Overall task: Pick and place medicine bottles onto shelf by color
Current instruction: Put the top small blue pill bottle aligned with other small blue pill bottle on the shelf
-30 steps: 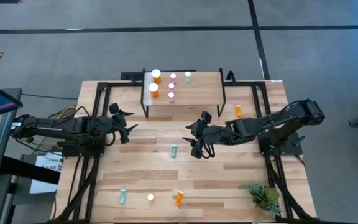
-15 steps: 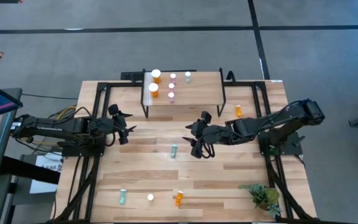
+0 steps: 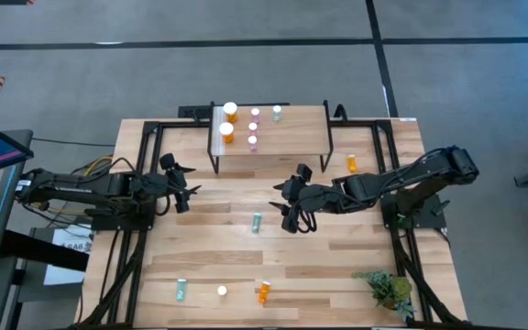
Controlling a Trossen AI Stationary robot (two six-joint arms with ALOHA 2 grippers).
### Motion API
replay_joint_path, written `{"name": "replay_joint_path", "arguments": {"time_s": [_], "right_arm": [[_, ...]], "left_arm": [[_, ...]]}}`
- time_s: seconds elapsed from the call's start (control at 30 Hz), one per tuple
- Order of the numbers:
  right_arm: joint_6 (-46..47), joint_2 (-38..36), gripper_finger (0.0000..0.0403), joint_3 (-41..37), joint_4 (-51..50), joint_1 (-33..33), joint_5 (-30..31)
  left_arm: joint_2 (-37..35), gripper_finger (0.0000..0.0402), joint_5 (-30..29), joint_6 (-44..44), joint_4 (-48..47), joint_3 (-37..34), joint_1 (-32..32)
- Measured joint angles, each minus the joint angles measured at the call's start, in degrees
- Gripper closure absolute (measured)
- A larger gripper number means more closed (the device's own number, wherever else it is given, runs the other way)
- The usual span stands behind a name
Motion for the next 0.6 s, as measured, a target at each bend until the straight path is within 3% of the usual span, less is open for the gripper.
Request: {"name": "replay_joint_path", "arguments": {"time_s": [0.27,0.4,0.6], "right_arm": [[0.54,0.44,0.0163,0.02,0.05,0.0,-0.1],[6.46,1.8,0.0163,0.15,0.79,-0.13,-0.62],[7.3,9.26,0.0163,0.04,3.24,-0.88,-8.98]], "left_arm": [[0.0,0.0149,0.02,-0.01,0.02,0.0,0.0],[0.0,0.0149,0.02,-0.02,0.02,0.0,0.0],[0.0,0.0149,0.02,-0.02,0.06,0.0,0.0]]}}
